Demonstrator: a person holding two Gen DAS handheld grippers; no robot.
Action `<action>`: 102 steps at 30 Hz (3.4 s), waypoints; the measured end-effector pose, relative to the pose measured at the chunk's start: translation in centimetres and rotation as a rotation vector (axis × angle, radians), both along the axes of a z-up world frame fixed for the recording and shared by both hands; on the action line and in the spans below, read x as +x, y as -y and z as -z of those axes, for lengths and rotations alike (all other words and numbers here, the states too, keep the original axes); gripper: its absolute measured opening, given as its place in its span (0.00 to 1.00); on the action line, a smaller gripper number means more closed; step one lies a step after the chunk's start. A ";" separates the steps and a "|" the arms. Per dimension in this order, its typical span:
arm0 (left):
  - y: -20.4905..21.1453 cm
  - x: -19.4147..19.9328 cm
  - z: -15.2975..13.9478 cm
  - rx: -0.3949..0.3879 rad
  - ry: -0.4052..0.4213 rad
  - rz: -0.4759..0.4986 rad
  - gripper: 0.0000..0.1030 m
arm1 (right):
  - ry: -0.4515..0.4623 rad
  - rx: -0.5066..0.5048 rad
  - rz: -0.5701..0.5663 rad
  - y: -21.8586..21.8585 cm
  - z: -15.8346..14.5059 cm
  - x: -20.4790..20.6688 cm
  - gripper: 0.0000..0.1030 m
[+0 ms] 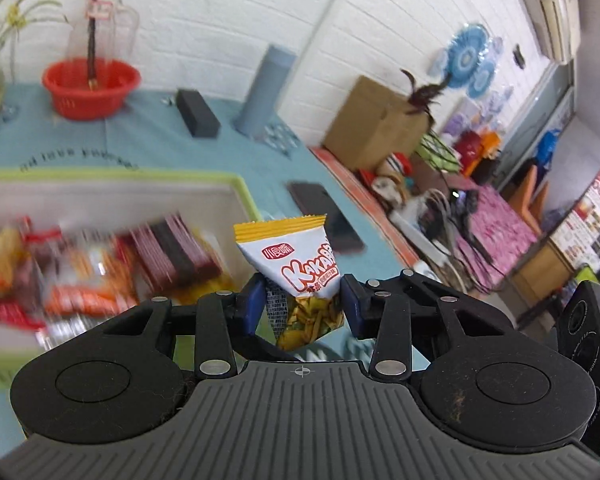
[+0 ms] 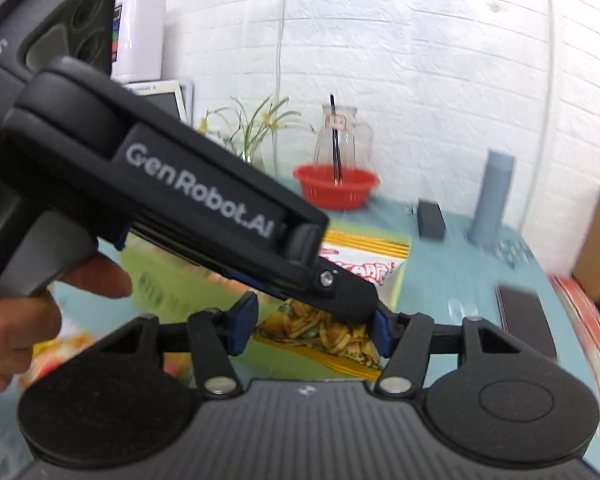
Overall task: Organize snacks
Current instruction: 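Lower the Kakao bag into the green box and open the left gripper, then reach the left gripper to the blue wrapped bar and grasp it, then carry the blue bar into the green box and open the left gripper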
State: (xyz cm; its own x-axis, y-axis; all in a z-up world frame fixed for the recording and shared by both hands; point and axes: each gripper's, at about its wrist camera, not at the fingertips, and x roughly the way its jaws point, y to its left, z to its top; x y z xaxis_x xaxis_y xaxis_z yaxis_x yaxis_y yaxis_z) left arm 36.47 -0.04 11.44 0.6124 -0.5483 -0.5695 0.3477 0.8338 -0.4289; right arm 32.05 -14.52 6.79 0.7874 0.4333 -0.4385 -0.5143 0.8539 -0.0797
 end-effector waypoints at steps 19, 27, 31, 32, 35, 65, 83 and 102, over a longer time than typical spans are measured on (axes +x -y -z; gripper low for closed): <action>-5.7 -2.7 0.7 -0.082 0.055 -0.091 0.70 | -0.024 0.028 0.044 2.6 1.5 -1.9 0.99; -7.9 -13.3 4.7 -0.125 0.012 -0.124 0.71 | -0.216 0.043 0.005 0.5 6.7 -10.4 0.99; -10.4 -16.0 6.2 -0.187 -0.043 -0.175 0.71 | -0.235 0.013 -0.010 -2.0 8.1 -11.3 0.99; -10.9 -16.4 6.2 -0.181 -0.045 -0.200 0.71 | -0.225 -0.006 -0.010 -2.7 8.3 -11.3 0.99; -12.2 -17.9 6.1 -0.187 -0.028 -0.226 0.72 | -0.193 -0.079 0.020 -3.5 8.7 -10.9 0.99; 0.6 -13.4 10.6 0.064 -0.161 -0.032 0.74 | -0.242 -0.046 0.082 0.2 8.4 -12.6 0.99; 0.3 -12.9 10.1 0.008 -0.171 -0.013 0.21 | -0.215 0.009 0.101 1.3 7.4 -12.4 0.56; -11.0 4.0 2.0 0.072 0.015 -0.303 0.23 | -0.054 0.015 -0.174 -10.3 0.7 9.0 0.65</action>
State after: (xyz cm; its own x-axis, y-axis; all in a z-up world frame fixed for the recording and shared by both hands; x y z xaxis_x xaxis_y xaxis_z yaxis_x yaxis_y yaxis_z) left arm 40.44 10.93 9.41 0.7501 -0.2981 -0.5904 0.0845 0.9286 -0.3614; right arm 41.09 -4.25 6.06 0.6754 0.5679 -0.4705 -0.6577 0.7524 -0.0361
